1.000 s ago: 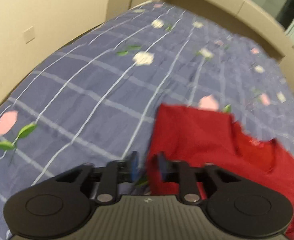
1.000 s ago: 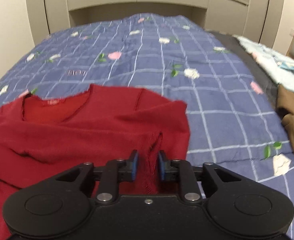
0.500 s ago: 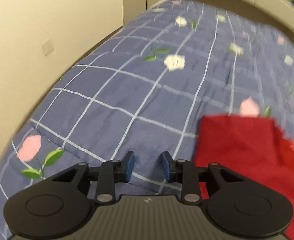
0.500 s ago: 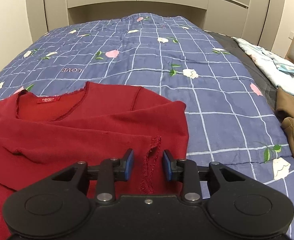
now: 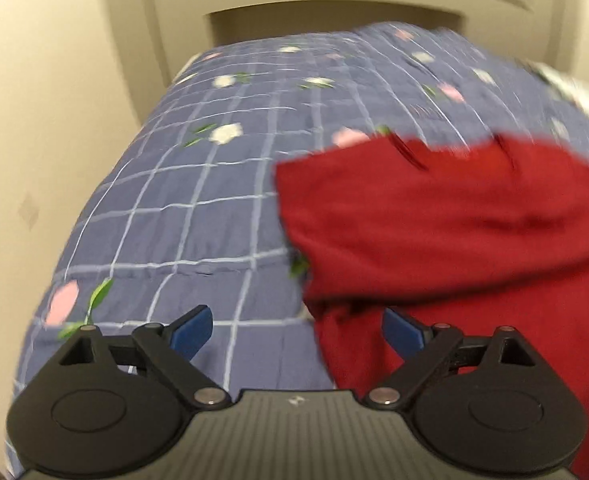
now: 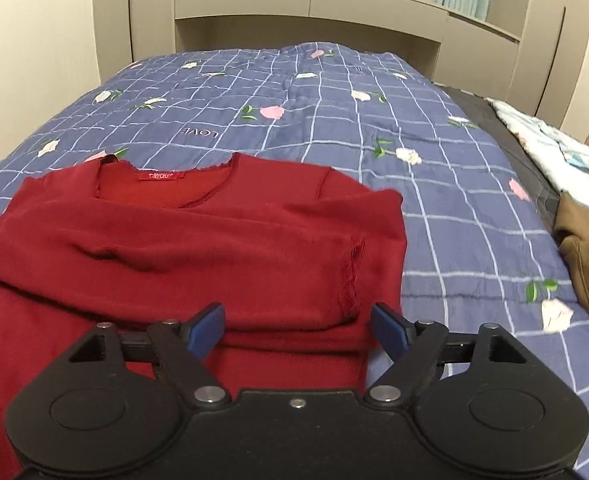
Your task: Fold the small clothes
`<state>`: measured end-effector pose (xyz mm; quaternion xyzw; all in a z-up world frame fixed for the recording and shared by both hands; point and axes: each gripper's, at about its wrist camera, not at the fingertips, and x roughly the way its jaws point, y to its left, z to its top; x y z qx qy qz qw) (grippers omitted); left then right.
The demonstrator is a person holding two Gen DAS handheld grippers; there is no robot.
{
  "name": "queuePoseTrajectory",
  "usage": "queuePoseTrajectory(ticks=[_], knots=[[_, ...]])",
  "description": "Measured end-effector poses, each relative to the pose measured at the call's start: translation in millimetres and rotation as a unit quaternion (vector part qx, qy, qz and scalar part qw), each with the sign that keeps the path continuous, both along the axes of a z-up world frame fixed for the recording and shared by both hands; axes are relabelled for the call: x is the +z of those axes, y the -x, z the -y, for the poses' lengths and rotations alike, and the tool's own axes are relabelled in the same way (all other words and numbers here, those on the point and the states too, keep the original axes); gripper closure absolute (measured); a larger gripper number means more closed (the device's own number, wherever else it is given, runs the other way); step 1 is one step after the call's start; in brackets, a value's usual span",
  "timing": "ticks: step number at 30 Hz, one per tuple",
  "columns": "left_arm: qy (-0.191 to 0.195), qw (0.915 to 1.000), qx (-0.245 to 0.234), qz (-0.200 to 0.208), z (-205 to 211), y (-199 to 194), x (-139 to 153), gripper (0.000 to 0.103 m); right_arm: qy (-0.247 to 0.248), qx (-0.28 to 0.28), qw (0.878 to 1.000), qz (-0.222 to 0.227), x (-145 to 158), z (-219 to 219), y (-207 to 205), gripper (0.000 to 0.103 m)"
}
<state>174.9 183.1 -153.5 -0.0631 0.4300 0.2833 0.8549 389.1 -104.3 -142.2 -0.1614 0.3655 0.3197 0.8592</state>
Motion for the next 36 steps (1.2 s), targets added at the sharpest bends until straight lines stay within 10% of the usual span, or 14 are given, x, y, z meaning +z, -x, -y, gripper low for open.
queuePoseTrajectory(ticks=[16,26,36], knots=[[-0.099,0.9796,0.174,0.021,-7.2,-15.1,-6.9,0.019,0.011,-0.043,0.998,0.050,-5.1,-22.0,-17.8,0.017],[0.080,0.9441,0.308,0.085,-40.1,18.9,-26.3,0.010,0.049,-0.054,0.996,0.059,-20.8,-9.8,-29.2,0.012],[0.128,0.9419,0.303,0.067,-51.0,21.5,-19.5,0.003,0.050,-0.064,0.996,0.045,-13.9,3.8,-31.8,0.012]])
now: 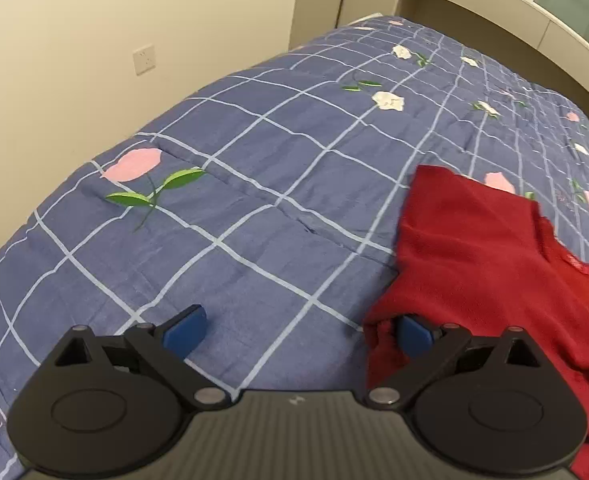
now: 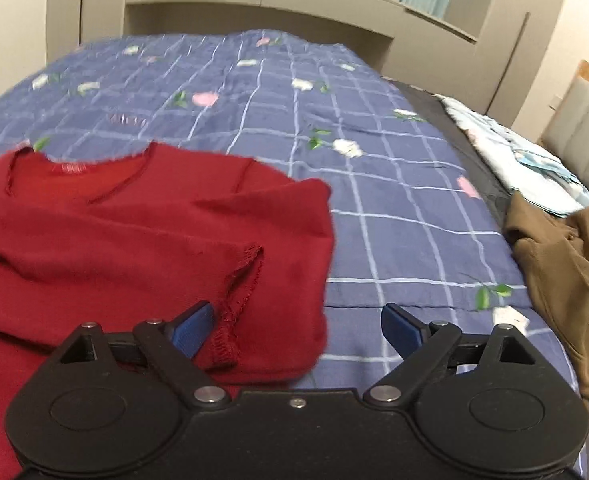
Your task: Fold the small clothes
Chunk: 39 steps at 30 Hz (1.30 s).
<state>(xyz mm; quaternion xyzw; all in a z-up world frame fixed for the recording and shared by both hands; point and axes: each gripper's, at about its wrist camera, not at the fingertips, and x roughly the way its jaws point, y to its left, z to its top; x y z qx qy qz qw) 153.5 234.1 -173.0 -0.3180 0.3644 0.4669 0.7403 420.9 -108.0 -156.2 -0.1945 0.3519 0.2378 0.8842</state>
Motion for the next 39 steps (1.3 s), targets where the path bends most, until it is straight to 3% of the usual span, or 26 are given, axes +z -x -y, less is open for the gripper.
queuePoseTrajectory(ticks=[6,13,15,20,24,26,28,29,32,39], knots=[[0.002,0.9999,-0.016,0.000,17.0,27.7,21.6,0.000,-0.055,-0.011,0.998,-0.038,27.7,57.8,40.5,0.003],[0.064,0.9952,-0.071,0.017,63.6,78.7,28.5,0.000,-0.078,-0.030,0.987,-0.137,35.2,115.0,100.2,0.003],[0.087,0.9910,-0.101,0.017,80.3,89.1,24.2,0.001,-0.083,-0.028,0.983,-0.163,34.5,128.6,114.1,0.006],[0.118,0.9771,-0.176,-0.014,117.1,102.3,11.4,0.003,-0.071,-0.010,0.974,-0.216,26.5,148.2,136.7,0.026],[0.132,0.9691,-0.205,-0.039,138.5,106.6,6.8,0.017,-0.061,-0.010,0.969,-0.239,18.5,153.1,142.1,0.039],[0.138,0.9686,-0.201,-0.048,142.2,106.5,7.6,0.025,-0.055,-0.014,0.967,-0.248,14.9,154.2,143.9,0.053],[0.143,0.9656,-0.208,-0.062,143.7,104.3,10.7,0.042,-0.052,-0.020,0.964,-0.259,12.2,155.3,144.7,0.063],[0.150,0.9625,-0.213,-0.075,143.7,102.7,11.5,0.056,-0.053,-0.025,0.963,-0.263,11.5,156.5,145.5,0.071],[0.178,0.9567,-0.223,-0.060,140.8,99.5,18.8,0.091,-0.058,-0.034,0.959,-0.275,13.0,160.7,147.3,0.092],[0.168,0.9499,-0.258,-0.056,149.5,100.2,56.8,0.098,-0.072,-0.033,0.954,-0.288,37.2,168.8,151.3,0.097]])
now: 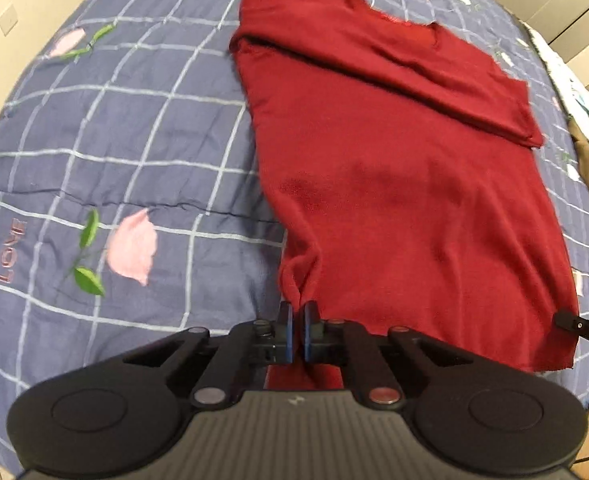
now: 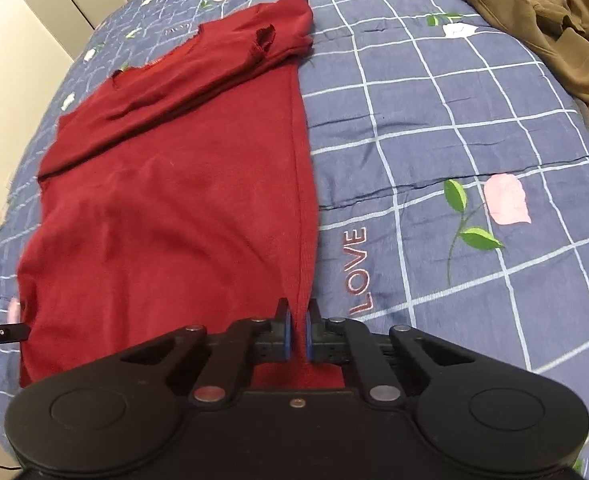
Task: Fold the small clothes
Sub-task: 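Fold the sweater side inward with both tools, then open both tools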
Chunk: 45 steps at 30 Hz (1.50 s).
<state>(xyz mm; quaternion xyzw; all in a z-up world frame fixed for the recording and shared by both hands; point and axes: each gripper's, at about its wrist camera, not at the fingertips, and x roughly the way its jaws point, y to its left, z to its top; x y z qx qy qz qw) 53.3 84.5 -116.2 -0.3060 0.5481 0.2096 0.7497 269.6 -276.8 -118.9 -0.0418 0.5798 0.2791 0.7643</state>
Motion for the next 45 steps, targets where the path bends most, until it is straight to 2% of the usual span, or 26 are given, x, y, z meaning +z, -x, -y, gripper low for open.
queuePoseTrajectory(ticks=[3,5,10,16,19,20,21,22,23,24,26,27,29,32,35,36,38,41,45], knots=[[-0.010,0.9999,-0.007,-0.003,-1.9,12.4,11.9,0.099,-0.012,0.008,1.000,-0.002,19.6,5.3,3.8,0.098],[-0.008,0.9999,-0.003,-0.010,-5.4,19.8,7.1,0.099,-0.006,0.017,1.000,-0.003,26.2,7.9,6.4,0.098],[-0.007,0.9996,0.002,-0.029,-7.1,20.4,-15.4,0.099,0.033,0.022,0.999,-0.021,3.0,11.7,9.2,0.098],[-0.015,0.9996,0.002,-0.025,-2.7,22.4,-17.3,0.098,0.054,0.037,0.998,-0.015,-6.8,15.7,17.4,0.098],[-0.004,0.9999,0.006,-0.015,-1.8,23.3,-18.6,0.091,0.058,0.049,0.997,-0.007,-9.0,12.5,20.9,0.096],[-0.006,0.9999,0.005,-0.015,-1.2,23.6,-17.4,0.083,0.058,0.051,0.997,-0.004,-9.0,12.0,21.0,0.094],[-0.012,0.9998,0.004,-0.015,-0.5,24.2,-16.0,0.068,0.058,0.054,0.997,0.000,-8.5,10.6,21.0,0.091],[-0.017,0.9998,0.001,-0.012,0.7,25.5,-13.6,0.060,0.059,0.057,0.997,0.007,-8.9,9.5,21.4,0.083],[-0.024,0.9997,-0.002,-0.008,1.6,26.7,-11.3,0.044,0.061,0.062,0.996,0.016,-6.8,9.5,23.8,0.078],[-0.032,0.9994,-0.006,-0.005,2.8,27.5,-9.1,0.037,0.062,0.067,0.996,0.023,-6.1,9.5,25.8,0.075],[-0.044,0.9989,-0.013,-0.006,4.7,28.0,-5.2,0.029,0.066,0.074,0.994,0.036,-2.5,10.3,30.8,0.057],[-0.048,0.9987,-0.015,-0.009,4.9,28.4,-3.7,0.025,0.067,0.073,0.994,0.038,-1.7,11.3,31.6,0.053],[-0.059,0.9982,-0.014,-0.008,3.2,28.9,0.5,0.023,0.063,0.068,0.995,0.039,0.2,13.3,34.7,0.041],[-0.082,0.9966,-0.003,0.002,-7.7,25.8,9.1,0.021,0.063,0.064,0.995,0.041,0.3,13.2,40.3,0.032],[-0.104,0.9940,0.028,0.019,-35.8,12.1,15.9,0.020,0.059,0.045,0.996,0.055,2.4,11.8,44.3,0.029],[-0.111,0.9928,0.039,0.027,-48.1,3.6,17.5,0.020,0.057,0.037,0.996,0.063,3.8,11.4,44.7,0.027],[-0.125,0.9893,0.060,0.045,-73.0,-16.5,20.8,0.020,0.050,0.024,0.995,0.083,7.8,9.0,44.1,0.016],[-0.146,0.9824,0.096,0.066,-105.4,-55.2,22.7,0.019,0.042,0.019,0.993,0.109,9.5,1.0,37.7,0.010],[-0.153,0.9769,0.124,0.082,-145.3,-103.1,14.2,0.019,0.030,0.022,0.989,0.146,9.1,-20.8,11.5,0.008]])
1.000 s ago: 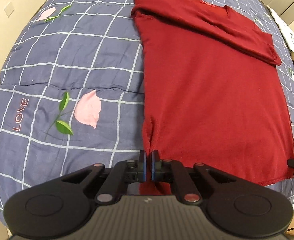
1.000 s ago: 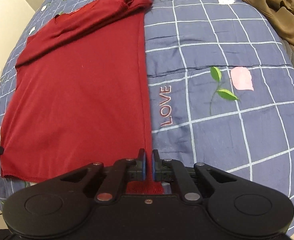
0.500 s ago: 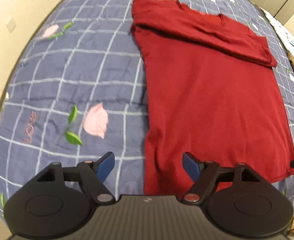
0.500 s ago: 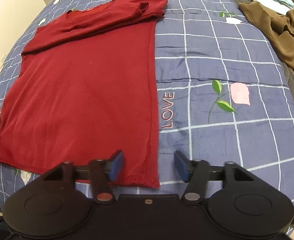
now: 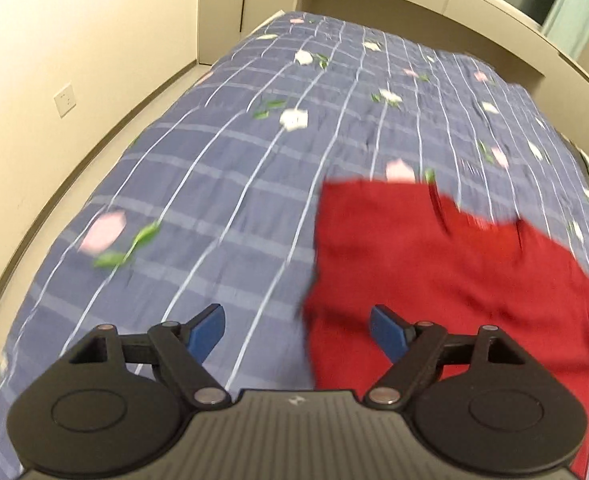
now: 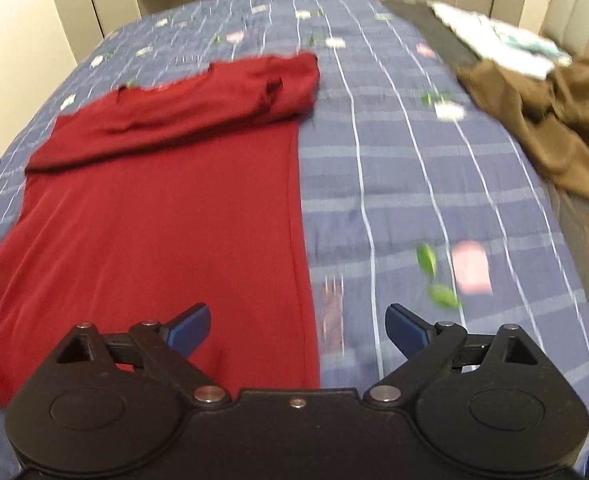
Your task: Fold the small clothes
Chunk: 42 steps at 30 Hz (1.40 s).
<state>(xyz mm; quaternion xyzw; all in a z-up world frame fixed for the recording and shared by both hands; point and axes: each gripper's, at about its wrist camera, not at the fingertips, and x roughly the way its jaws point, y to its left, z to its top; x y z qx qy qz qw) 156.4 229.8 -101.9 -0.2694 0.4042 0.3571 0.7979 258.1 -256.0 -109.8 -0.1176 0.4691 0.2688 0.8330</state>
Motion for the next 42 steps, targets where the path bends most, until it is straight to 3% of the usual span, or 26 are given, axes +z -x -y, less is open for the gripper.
queuePoseTrajectory(ticks=[3,11,14,20,23,24,25,26,27,28,31,34,37,42], knots=[[-0.004,1.0000,0.003,-0.003,-26.2,-35.0,-14.0,0.019,-0.024,0.004,1.000,0.019,-3.4,-23.2,-32.5,0.012],[0.004,0.9996,-0.017,-0.023,-61.6,-90.9,-57.9,0.028,-0.068,0.041,0.994,0.069,-12.4,-103.0,-140.7,0.051],[0.015,0.9994,-0.019,-0.025,-70.2,-96.6,-66.7,0.033,-0.063,0.058,0.994,0.065,-20.2,-128.3,-161.6,0.054],[0.054,0.9981,-0.023,0.020,-83.6,-104.7,-68.2,0.032,-0.043,0.080,0.994,0.054,-36.9,-153.0,-169.3,0.054],[0.051,0.9979,-0.040,0.001,-82.2,-114.9,-74.2,0.034,-0.044,0.080,0.995,0.049,-42.3,-157.4,-168.7,0.054],[0.051,0.9978,-0.042,-0.007,-82.4,-118.0,-76.7,0.043,-0.042,0.082,0.995,0.049,-43.9,-159.2,-168.7,0.054],[0.050,0.9977,-0.045,-0.005,-82.3,-119.6,-77.9,0.061,-0.038,0.086,0.994,0.050,-45.7,-161.5,-168.9,0.053],[0.054,0.9973,-0.050,0.001,-81.9,-121.3,-77.9,0.068,-0.035,0.088,0.994,0.052,-47.4,-163.7,-169.0,0.053],[0.055,0.9971,-0.053,0.003,-80.4,-122.9,-76.3,0.083,-0.033,0.091,0.994,0.052,-48.7,-164.9,-169.5,0.053],[0.052,0.9969,-0.059,0.006,-78.5,-124.5,-73.8,0.092,-0.032,0.091,0.994,0.052,-49.4,-166.3,-170.3,0.053],[0.046,0.9968,-0.063,0.017,-77.4,-121.9,-63.5,0.093,-0.029,0.091,0.994,0.054,-48.1,-168.8,-172.1,0.060],[0.058,0.9952,-0.069,0.038,-85.8,-111.6,-54.6,0.093,-0.028,0.094,0.994,0.051,-45.0,-170.1,-172.3,0.086],[0.059,0.9939,-0.084,0.041,-96.4,-106.1,-54.8,0.093,-0.029,0.099,0.993,0.052,-43.1,-171.9,-172.4,0.090],[0.054,0.9967,-0.055,0.024,-113.4,-94.0,-64.4,0.093,-0.038,0.097,0.994,0.044,-45.0,-175.8,-172.8,0.090]])
